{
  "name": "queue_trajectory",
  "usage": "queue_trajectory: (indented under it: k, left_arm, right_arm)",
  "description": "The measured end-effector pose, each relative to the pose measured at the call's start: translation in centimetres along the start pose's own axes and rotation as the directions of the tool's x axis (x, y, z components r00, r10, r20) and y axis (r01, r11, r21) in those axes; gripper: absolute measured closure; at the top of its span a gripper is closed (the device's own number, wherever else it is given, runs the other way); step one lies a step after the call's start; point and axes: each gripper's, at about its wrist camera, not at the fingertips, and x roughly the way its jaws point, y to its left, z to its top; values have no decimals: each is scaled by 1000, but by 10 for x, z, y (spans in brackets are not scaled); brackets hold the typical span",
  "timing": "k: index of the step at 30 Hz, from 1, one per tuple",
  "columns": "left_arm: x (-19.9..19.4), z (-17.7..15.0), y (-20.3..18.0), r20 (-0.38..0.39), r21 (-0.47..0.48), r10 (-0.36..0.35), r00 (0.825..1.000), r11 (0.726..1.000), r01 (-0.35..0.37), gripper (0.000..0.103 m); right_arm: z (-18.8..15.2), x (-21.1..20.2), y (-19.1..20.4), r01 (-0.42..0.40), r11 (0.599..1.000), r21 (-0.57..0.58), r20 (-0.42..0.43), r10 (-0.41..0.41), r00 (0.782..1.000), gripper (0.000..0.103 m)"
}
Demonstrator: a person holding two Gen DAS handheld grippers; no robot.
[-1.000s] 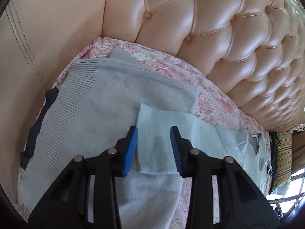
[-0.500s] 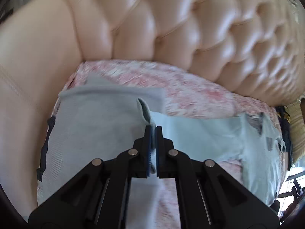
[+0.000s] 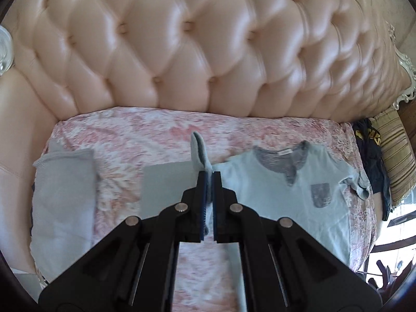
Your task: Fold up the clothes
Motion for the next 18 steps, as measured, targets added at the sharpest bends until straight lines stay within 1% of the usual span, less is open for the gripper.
queue_trajectory:
  k: [3, 5, 8, 12, 14, 18]
  left_arm:
    - [14, 8, -53, -16, 30, 12, 1000, 999, -12, 99]
    - [33, 7, -91, -29, 38, 26, 999, 999, -24, 99]
    - [72, 6, -152, -37, 66, 41, 998, 997, -39, 99]
    - [131, -4, -222, -56, 111, 51, 997, 993, -44, 99]
    - [157, -11, -244, -75, 127, 61, 995, 991, -52, 99]
    - [184, -15, -259, -93, 125, 63, 994, 991, -52, 99]
  right_arm:
    - [-5, -5, -17, -5, 999, 46, 6, 5, 1000, 19]
    - [-8, -7, -24, -3, 999, 53, 8, 2, 1000, 19]
    - [-12, -11, -34, 4, 999, 54, 11, -5, 1000, 19]
    - [-14, -14, -49, 1, 997, 81, 5, -2, 1000, 19]
    - [-15, -16, -54, 2, 997, 83, 1, -2, 1000, 19]
    - [-13, -22, -65, 12, 997, 79, 5, -13, 1000, 19]
